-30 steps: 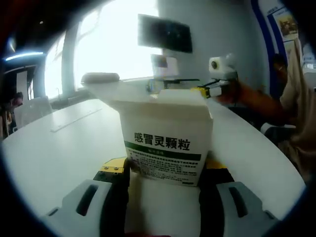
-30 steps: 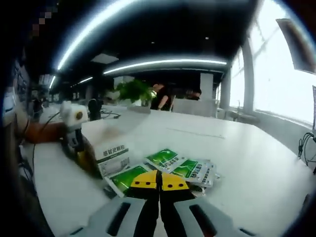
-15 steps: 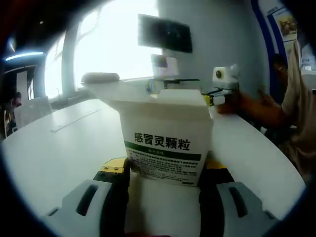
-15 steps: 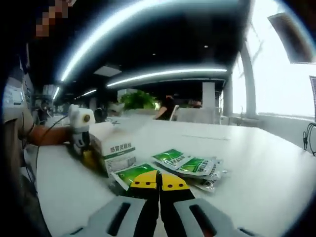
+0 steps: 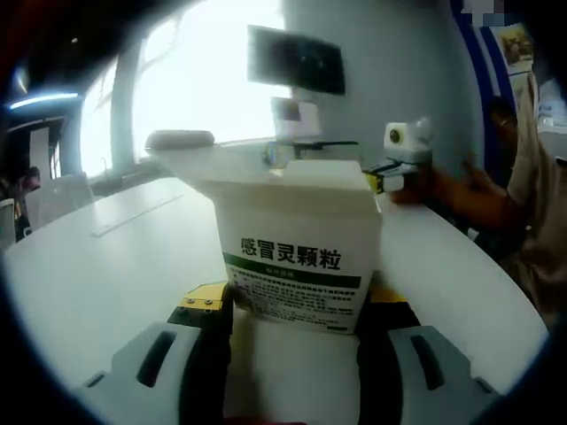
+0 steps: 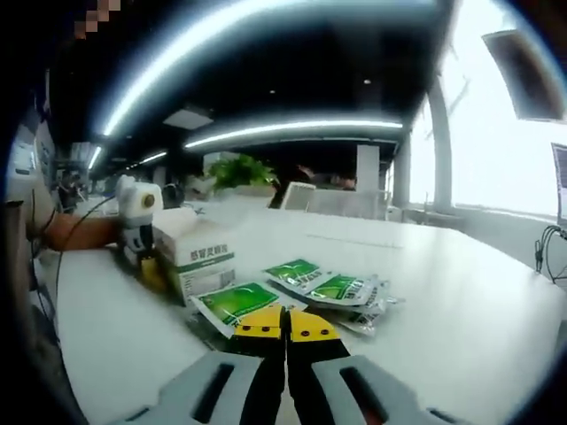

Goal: Take out ganmaoling bag from box put it on table

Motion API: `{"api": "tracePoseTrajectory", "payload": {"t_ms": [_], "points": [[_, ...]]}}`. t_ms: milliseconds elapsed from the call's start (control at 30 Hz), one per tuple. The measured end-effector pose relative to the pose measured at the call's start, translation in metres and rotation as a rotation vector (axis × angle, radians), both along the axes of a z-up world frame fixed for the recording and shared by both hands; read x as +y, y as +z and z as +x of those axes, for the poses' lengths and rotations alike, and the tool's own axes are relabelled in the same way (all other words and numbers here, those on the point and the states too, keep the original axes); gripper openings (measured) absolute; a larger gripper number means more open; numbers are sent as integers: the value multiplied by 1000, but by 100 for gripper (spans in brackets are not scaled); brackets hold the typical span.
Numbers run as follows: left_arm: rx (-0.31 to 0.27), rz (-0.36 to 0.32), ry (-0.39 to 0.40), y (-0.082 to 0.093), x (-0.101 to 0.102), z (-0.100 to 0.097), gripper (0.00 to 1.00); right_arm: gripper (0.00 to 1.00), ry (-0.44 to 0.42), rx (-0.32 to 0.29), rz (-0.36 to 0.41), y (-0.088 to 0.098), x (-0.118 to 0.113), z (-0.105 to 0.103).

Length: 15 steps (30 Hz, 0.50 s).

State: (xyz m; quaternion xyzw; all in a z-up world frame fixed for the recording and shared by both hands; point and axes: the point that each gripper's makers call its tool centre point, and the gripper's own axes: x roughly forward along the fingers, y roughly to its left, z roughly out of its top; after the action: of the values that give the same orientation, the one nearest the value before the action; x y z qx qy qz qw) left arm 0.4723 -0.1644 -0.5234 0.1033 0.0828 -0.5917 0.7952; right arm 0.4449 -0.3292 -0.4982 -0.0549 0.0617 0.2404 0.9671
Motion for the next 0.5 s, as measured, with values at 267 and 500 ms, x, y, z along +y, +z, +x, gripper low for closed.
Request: {"api": "tracePoseTrajectory", "payload": {"t_ms": [267,500], "points": [[0,0,1,0,0,0,48,0,-32,-8,-1,1,-6,2],[2,1,5,0,1,0,48,0,-46,-2,21,2,-10,5]]}}
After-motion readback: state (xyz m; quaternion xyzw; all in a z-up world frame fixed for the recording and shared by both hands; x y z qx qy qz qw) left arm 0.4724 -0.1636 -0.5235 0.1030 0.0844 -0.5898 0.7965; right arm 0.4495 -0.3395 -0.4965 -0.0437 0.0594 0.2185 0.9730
